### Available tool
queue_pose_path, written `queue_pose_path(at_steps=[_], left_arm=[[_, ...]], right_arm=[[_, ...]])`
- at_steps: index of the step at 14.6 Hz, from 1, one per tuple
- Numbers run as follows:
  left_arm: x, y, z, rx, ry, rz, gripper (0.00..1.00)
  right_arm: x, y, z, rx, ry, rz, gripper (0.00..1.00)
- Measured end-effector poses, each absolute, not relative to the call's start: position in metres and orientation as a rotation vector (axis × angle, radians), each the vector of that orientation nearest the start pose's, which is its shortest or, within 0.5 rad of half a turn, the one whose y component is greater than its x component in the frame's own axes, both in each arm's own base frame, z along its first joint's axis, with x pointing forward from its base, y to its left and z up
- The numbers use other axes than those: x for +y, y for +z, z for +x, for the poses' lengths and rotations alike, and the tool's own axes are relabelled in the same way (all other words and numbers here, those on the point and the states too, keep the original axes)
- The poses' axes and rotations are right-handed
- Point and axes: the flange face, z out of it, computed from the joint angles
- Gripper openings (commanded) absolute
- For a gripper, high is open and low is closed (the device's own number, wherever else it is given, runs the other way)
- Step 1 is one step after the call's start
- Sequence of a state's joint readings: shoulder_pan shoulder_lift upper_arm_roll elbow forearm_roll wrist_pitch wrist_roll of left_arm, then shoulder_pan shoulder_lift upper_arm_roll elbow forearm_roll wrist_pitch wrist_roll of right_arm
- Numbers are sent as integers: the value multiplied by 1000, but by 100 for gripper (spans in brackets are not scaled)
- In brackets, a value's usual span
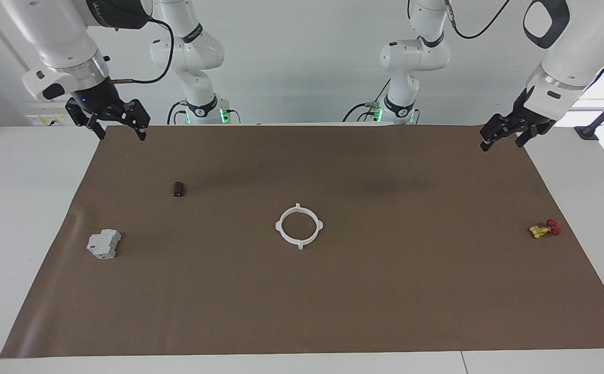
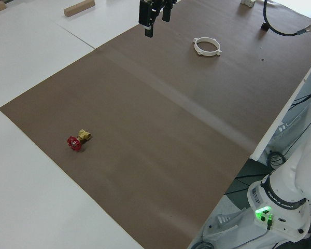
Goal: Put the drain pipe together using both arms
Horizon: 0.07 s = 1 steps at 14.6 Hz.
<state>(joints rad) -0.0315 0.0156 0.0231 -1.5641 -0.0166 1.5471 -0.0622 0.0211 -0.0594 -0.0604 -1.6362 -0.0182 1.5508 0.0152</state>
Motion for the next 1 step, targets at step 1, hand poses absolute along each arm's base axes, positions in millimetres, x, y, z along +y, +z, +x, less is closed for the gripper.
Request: queue_pose_path(at_steps=[1], left_arm=[[-7,617,557,-84,52,-3155,100]], right_arm=[[-24,624,533,86,41,-3154,100]])
